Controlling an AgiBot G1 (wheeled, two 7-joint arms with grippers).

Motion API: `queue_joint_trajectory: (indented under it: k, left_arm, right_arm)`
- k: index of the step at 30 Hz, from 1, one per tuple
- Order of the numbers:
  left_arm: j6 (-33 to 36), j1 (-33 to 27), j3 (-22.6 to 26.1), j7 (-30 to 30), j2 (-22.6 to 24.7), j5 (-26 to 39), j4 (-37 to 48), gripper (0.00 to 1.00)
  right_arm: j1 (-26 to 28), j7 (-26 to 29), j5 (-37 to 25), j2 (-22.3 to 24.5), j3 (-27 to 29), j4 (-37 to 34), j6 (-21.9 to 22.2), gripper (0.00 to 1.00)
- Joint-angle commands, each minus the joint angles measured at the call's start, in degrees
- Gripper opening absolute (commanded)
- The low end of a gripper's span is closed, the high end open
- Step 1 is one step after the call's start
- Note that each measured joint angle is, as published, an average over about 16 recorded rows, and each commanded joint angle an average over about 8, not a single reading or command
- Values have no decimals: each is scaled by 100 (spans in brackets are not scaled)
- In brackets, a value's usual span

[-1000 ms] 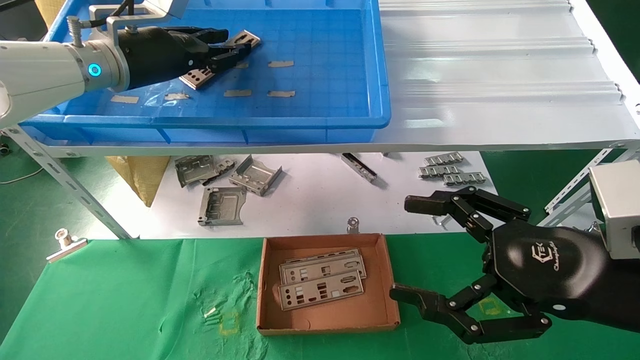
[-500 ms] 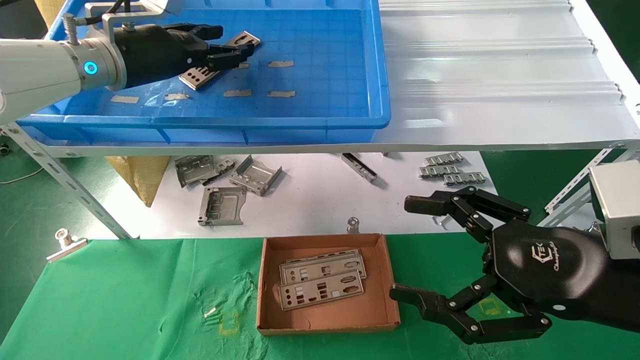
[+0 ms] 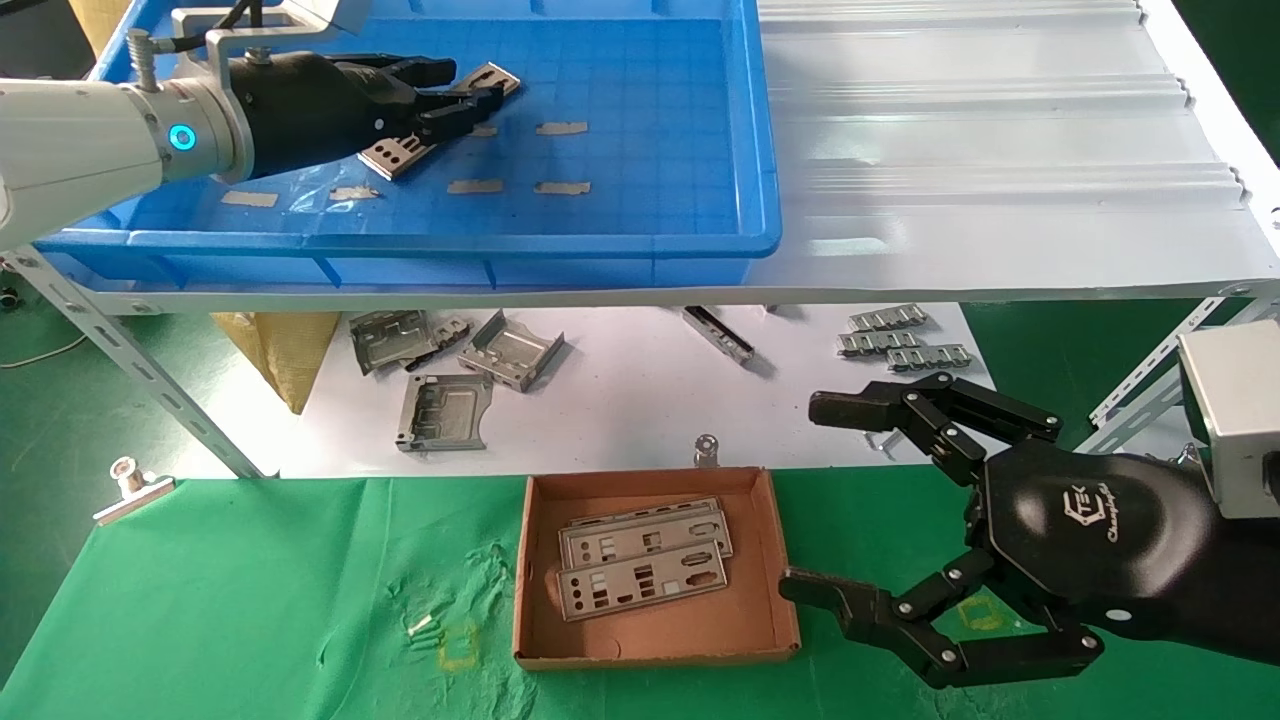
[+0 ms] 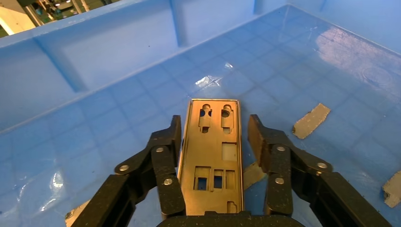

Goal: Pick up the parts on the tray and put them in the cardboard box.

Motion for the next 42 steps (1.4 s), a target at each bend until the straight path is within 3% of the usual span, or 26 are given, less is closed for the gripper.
queue_joint_trajectory:
  k: [1, 19, 27, 42]
  left_arm:
    - [0, 2, 1, -5, -4, 2, -2, 0]
    - [68, -27, 2, -18, -37, 2, -34, 0]
    - [191, -52, 16, 81, -67, 22, -94, 99]
    - [189, -134, 142, 448, -114, 208, -117, 100]
  right_arm:
    - [0, 0, 0, 0, 0, 0, 0, 100]
    - [0, 0, 0, 0, 0, 0, 0, 100]
    - [0, 0, 0, 0, 0, 0, 0, 100]
    - [0, 0, 0, 0, 0, 0, 0, 100]
